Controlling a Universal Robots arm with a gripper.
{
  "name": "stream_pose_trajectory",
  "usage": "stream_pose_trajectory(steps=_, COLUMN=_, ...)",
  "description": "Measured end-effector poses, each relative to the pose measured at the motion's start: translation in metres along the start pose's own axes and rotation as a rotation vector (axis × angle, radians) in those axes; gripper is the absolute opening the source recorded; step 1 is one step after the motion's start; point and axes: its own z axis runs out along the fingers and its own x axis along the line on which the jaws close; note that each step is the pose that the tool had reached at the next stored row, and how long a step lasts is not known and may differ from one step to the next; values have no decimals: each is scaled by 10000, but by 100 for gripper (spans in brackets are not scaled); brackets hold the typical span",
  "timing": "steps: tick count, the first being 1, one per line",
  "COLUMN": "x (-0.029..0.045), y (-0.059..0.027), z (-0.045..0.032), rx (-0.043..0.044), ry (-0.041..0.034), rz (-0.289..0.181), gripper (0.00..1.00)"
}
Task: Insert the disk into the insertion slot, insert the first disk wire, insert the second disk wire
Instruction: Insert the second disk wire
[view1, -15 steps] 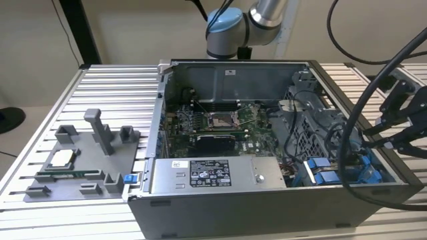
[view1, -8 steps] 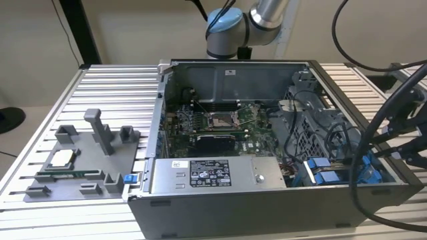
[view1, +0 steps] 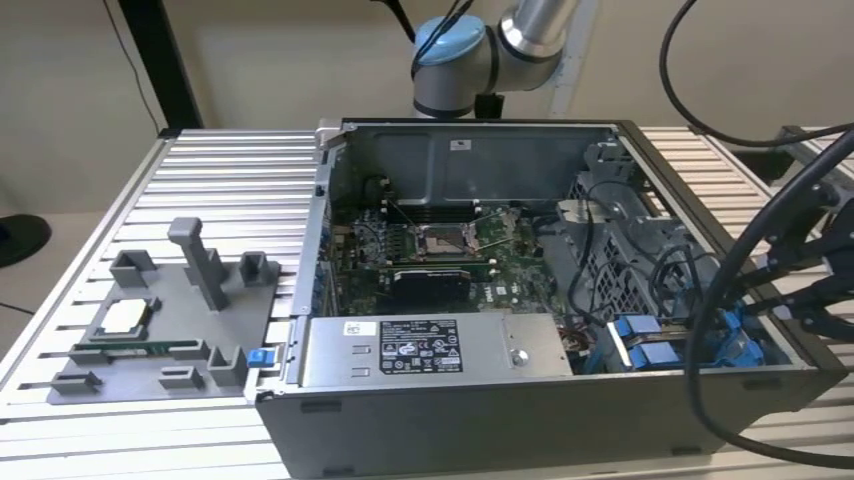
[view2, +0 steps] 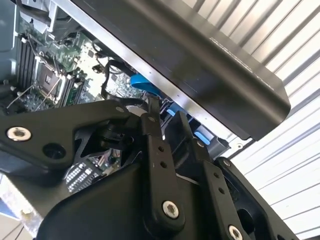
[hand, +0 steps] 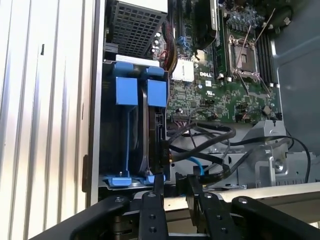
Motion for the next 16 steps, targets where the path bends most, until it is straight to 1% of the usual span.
stream_pose_trajectory(steps=1, x=2, y=2, z=3, rx=2, ry=-26, rz=-1, gripper=100)
stream_pose_trajectory(steps=3, x=4, y=5, z=9, rx=2, ry=-103, rz=-7, gripper=100)
stream_pose_trajectory(steps=4, x=4, y=5, z=9, rx=2, ry=-128, rz=-10, gripper=100)
stream_pose_trajectory(steps=8, x=4, y=6, z=10, rx=3, ry=-134, rz=-8, gripper=100)
stream_pose_trajectory(steps=14, x=6, y=5, z=15, rx=1, ry=-176, rz=-18, gripper=100)
stream_pose_trajectory(steps=15, x=6, y=5, z=15, rx=1, ry=-177, rz=-18, gripper=0)
stream_pose_trajectory(steps=16, x=6, y=4, z=15, rx=1, ry=-178, rz=-19, gripper=0)
